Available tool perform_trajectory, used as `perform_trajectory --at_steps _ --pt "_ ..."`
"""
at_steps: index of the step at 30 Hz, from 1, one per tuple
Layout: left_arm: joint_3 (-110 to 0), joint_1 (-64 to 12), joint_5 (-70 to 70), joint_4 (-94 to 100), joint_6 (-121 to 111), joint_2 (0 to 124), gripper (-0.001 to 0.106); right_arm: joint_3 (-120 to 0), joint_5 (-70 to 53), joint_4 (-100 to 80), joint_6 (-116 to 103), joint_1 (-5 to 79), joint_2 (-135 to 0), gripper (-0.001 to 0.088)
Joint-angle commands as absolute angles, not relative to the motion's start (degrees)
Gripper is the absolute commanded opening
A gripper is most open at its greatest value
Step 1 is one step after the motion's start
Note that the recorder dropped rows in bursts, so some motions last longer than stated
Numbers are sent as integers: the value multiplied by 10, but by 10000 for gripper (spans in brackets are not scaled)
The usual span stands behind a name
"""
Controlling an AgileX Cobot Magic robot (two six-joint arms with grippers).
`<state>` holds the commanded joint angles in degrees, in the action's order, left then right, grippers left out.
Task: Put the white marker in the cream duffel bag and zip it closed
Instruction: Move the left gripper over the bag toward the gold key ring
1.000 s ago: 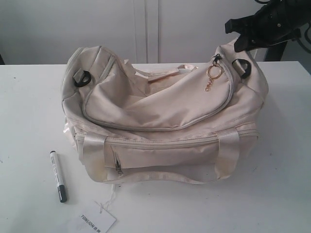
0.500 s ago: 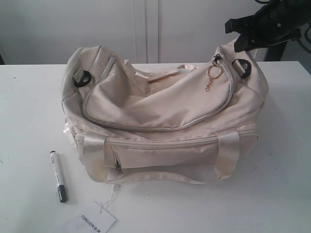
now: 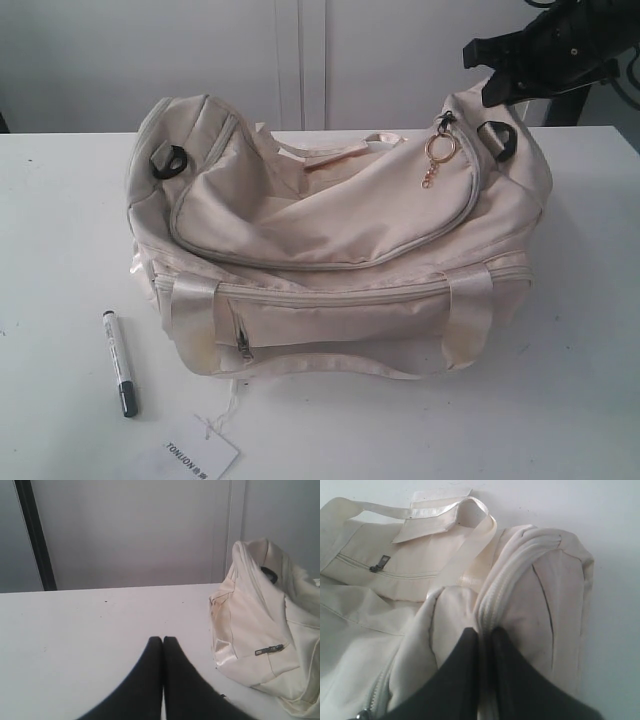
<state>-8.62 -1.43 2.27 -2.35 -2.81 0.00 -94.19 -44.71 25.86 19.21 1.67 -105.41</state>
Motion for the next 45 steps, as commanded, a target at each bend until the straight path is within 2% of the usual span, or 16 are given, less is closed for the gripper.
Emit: perform_trajectory --at_steps 8,16,21,45 --pt "-150 -14 50 -33 -30 72 0 -942 -447 259 192 17 -1054 0" --pt "-317 -14 112 -55 -26 287 0 -942 -447 259 192 17 -1054 0" --pt "-372 -18 137 -55 -26 387 0 -942 -447 259 192 17 -1054 0" --pt "-545 -284 104 -55 33 716 0 -942 -447 258 192 17 -1054 0"
